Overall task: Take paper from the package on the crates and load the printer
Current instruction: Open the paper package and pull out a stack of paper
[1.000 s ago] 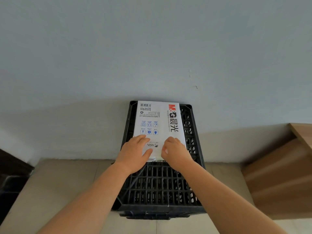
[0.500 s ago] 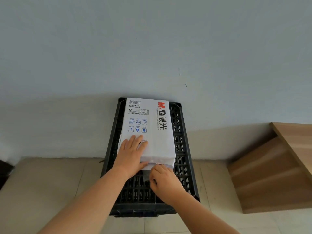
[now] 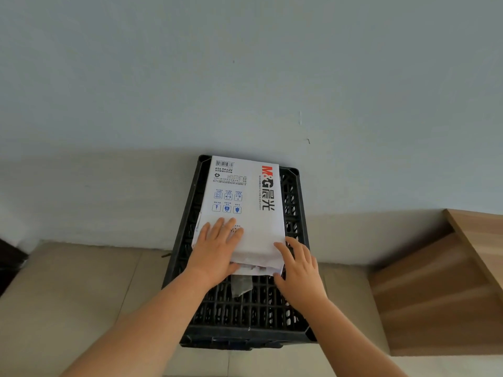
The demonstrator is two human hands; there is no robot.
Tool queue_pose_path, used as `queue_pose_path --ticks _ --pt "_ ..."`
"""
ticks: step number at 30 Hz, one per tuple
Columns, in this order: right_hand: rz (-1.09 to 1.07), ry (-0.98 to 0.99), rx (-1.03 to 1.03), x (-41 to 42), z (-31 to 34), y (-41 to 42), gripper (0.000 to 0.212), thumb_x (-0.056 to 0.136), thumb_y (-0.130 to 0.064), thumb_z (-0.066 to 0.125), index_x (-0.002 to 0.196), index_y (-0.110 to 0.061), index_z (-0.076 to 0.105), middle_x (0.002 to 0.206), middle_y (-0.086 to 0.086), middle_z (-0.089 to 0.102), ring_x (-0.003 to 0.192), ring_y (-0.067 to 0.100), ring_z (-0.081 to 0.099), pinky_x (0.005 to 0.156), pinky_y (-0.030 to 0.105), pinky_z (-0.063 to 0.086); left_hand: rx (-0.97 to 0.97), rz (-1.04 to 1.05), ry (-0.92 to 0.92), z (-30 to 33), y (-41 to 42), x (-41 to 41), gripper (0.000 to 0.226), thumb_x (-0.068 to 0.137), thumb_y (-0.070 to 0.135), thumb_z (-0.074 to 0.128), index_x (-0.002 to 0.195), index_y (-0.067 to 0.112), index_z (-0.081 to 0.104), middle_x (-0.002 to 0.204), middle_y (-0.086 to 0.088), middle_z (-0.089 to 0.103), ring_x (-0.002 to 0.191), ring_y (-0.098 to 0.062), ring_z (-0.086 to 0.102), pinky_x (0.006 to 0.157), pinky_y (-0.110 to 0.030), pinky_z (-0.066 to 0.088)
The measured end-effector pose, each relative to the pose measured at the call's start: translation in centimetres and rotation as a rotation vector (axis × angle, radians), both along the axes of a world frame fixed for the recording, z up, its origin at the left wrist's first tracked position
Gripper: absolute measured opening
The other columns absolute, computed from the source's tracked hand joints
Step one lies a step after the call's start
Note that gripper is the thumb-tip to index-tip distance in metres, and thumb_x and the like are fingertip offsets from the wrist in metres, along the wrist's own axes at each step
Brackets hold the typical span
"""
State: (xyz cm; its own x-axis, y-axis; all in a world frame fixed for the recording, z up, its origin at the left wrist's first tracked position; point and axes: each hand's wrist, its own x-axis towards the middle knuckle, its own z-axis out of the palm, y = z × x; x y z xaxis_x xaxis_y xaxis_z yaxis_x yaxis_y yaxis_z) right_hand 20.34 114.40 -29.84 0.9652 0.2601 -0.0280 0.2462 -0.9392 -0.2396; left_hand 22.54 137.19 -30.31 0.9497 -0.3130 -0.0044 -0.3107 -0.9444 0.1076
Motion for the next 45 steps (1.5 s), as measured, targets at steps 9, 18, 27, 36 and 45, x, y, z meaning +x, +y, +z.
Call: queue_pose_path --ticks 9,18,27,36,45 --pt "-0.071 0.059 0.038 -0.4 -0.1 -1.9 0.060 0.092 -0.039 0.052 0.146 -0.031 0.027 0.154 -0.001 0.025 0.141 0.023 0.023 0.116 0.045 0.023 -0.141 -0.131 -0.196 0.1 0.6 -1.6 0.047 0.078 0.034 0.070 0.120 0.019 0.053 0.116 -0.004 0.061 0.107 -0.024 0.057 0.098 -0.040 0.046" --pt "0.063 -0.066 0.181 0.8 2.3 2.6 0.060 0.088 -0.041 0.056 0.143 -0.028 0.036 0.151 -0.004 0.031 0.140 0.018 0.023 0.114 0.039 0.020 -0.115 -0.193 -0.224 3.3 0.9 -1.5 0.037 0.091 0.042 0.038 0.100 0.023 0.069 0.095 0.006 0.068 0.089 -0.015 0.062 0.085 -0.036 0.049" --pt "0.121 -0.167 0.290 2.6 3.5 5.2 0.018 0.089 -0.028 0.061 0.102 -0.021 0.070 0.112 -0.007 0.064 0.110 0.015 0.054 0.094 0.027 0.030 -0.239 -0.073 -0.373 5.5 1.5 -2.4 0.028 0.081 0.029 0.068 0.107 0.017 0.068 0.113 -0.001 0.061 0.112 -0.021 0.052 0.097 -0.037 0.043" --pt "0.020 -0.059 0.344 3.1 4.6 5.0 0.022 0.094 -0.026 0.057 0.109 -0.014 0.068 0.117 -0.003 0.063 0.112 0.015 0.052 0.100 0.029 0.038 -0.229 -0.029 -0.143 3.0 3.9 -3.9 0.027 0.081 0.024 0.071 0.107 0.017 0.070 0.105 0.000 0.067 0.098 -0.016 0.061 0.083 -0.035 0.055" --pt "0.021 -0.002 0.313 2.9 5.1 5.0 0.026 0.096 -0.029 0.052 0.114 -0.016 0.066 0.118 -0.005 0.064 0.112 0.014 0.052 0.097 0.026 0.039 -0.001 -0.069 0.120 3.2 2.1 0.9 0.031 0.095 0.021 0.044 0.119 0.013 0.062 0.133 -0.007 0.050 0.120 -0.026 0.044 0.094 -0.040 0.045"
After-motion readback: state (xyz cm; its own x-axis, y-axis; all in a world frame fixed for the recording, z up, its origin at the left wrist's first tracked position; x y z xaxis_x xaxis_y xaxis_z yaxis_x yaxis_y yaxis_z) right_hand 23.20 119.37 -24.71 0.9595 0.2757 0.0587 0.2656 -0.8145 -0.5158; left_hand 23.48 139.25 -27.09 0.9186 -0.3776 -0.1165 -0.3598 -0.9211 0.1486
